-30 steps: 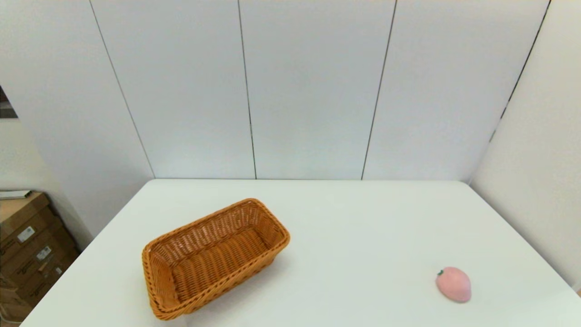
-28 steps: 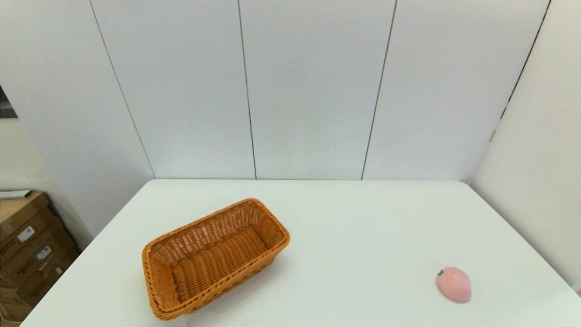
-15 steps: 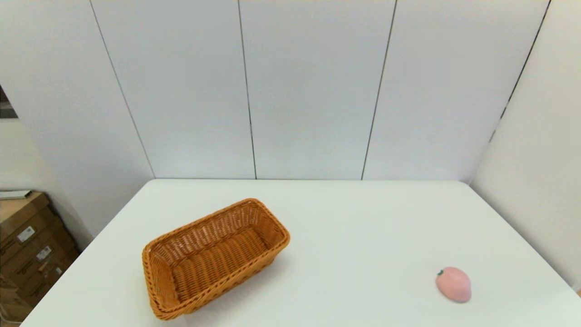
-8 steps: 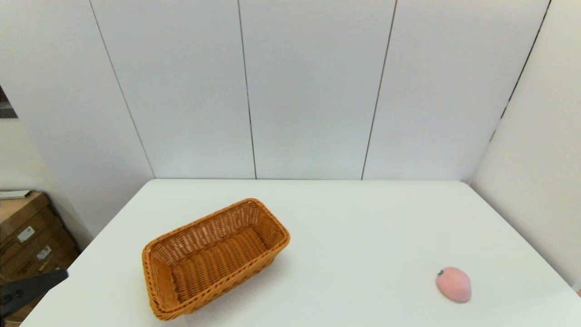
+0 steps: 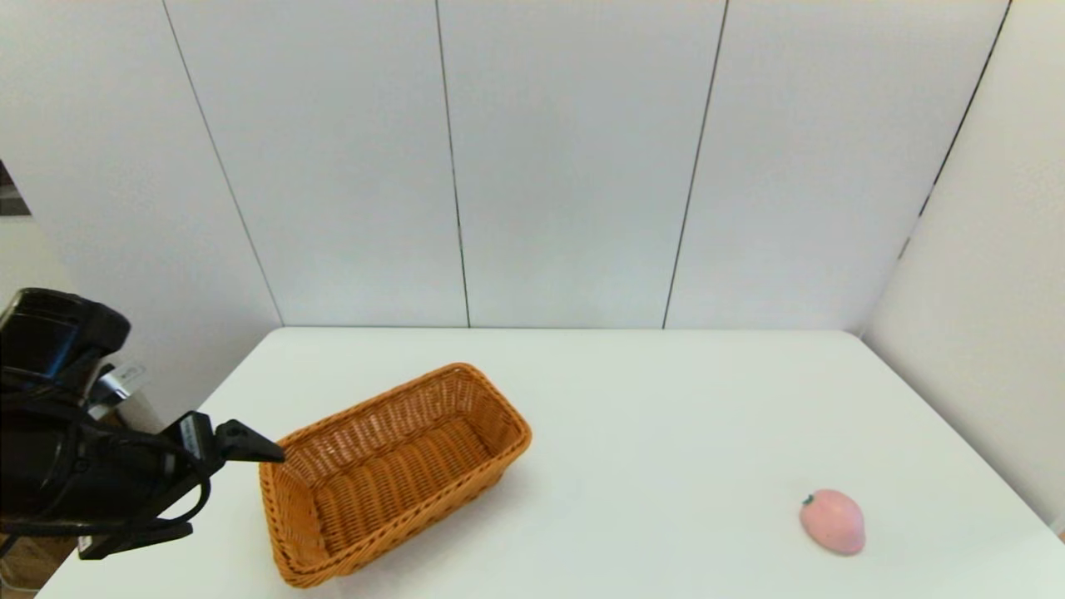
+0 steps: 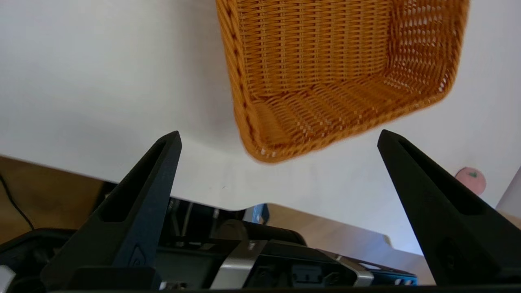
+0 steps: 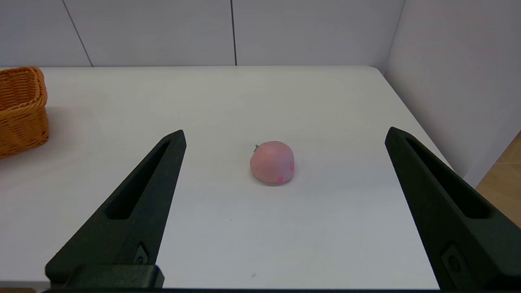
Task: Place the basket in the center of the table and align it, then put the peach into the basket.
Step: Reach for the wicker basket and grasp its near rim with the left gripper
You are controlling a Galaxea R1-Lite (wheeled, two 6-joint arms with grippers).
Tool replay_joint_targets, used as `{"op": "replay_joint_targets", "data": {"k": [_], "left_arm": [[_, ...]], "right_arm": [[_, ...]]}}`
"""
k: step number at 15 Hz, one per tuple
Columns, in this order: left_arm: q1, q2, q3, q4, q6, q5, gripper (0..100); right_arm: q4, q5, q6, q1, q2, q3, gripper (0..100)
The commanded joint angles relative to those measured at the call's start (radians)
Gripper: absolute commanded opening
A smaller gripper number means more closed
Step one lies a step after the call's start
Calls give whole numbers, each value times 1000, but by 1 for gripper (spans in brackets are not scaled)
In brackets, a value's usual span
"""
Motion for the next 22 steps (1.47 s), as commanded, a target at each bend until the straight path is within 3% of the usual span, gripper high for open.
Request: {"op": "replay_joint_targets", "data": {"k": [1, 14, 21, 22], "left_arm": [[-1, 270, -19, -68, -27, -11, 100], [-18, 508, -51, -215, -68, -30, 100], [-30, 523, -65, -213, -73, -27, 100], [-38, 524, -67, -213, -76, -23, 0]], "right_arm": [[1, 0, 4, 0, 0, 0, 100], [1, 0, 4, 0, 0, 0, 100], [1, -2, 4, 0, 0, 0, 100], [1, -2, 4, 0, 0, 0, 100]]}}
